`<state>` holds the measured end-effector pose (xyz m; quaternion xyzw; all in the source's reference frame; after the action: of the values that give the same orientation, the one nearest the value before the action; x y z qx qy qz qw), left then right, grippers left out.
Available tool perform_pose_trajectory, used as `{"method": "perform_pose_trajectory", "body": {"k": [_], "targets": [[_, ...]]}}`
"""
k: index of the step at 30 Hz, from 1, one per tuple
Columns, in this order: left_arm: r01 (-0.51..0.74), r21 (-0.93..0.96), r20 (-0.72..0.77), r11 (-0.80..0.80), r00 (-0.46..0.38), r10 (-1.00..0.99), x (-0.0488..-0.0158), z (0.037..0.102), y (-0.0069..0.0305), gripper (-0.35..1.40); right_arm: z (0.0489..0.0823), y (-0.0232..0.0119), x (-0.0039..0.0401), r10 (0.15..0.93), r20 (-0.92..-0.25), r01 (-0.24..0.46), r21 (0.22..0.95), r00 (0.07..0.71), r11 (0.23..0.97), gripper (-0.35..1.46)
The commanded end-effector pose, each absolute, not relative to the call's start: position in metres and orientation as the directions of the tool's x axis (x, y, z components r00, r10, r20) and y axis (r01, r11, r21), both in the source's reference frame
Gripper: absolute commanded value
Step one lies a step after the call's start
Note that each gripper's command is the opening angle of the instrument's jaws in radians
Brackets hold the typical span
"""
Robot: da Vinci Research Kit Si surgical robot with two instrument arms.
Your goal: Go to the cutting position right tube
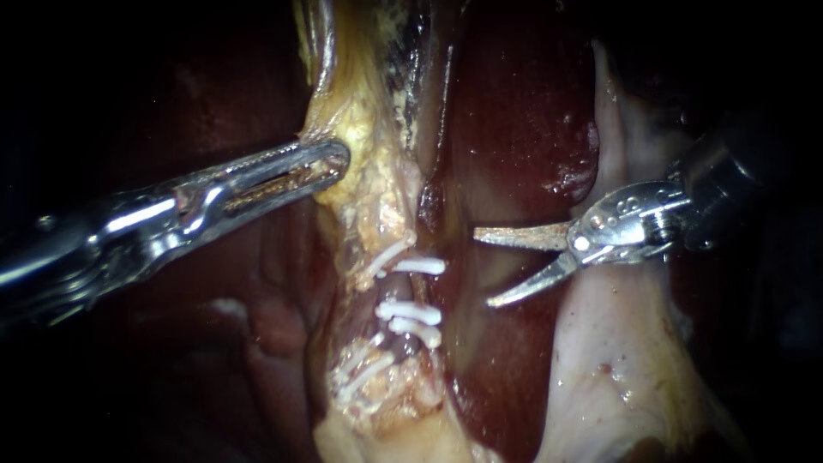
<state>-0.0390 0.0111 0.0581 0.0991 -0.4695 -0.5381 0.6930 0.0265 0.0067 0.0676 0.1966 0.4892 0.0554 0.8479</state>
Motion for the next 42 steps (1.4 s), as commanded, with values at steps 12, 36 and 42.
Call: {"method": "perform_pose_trajectory", "body": {"k": [12,36,42], "targets": [[0.648,0.659,0.547,0.381,-0.065,-0.835,-0.0338,0.0521,0.0139,-0.35,0.0730,0.0012,0.0299,0.459,-0.699,0.119,0.608,0.549,0.785,1.42],[0.653,0.657,0.551,0.376,-0.076,-0.831,-0.0327,0.0497,0.0128,-0.35,0.0782,-0.0001,0.0350,0.541,-0.597,0.100,0.721,0.592,0.685,1.36],[0.653,0.657,0.551,0.376,-0.076,-0.831,-0.0327,0.0497,0.0128,-0.35,0.0782,0.0000,0.0368,0.554,-0.618,0.141,0.729,0.558,0.670,1.36]]}}
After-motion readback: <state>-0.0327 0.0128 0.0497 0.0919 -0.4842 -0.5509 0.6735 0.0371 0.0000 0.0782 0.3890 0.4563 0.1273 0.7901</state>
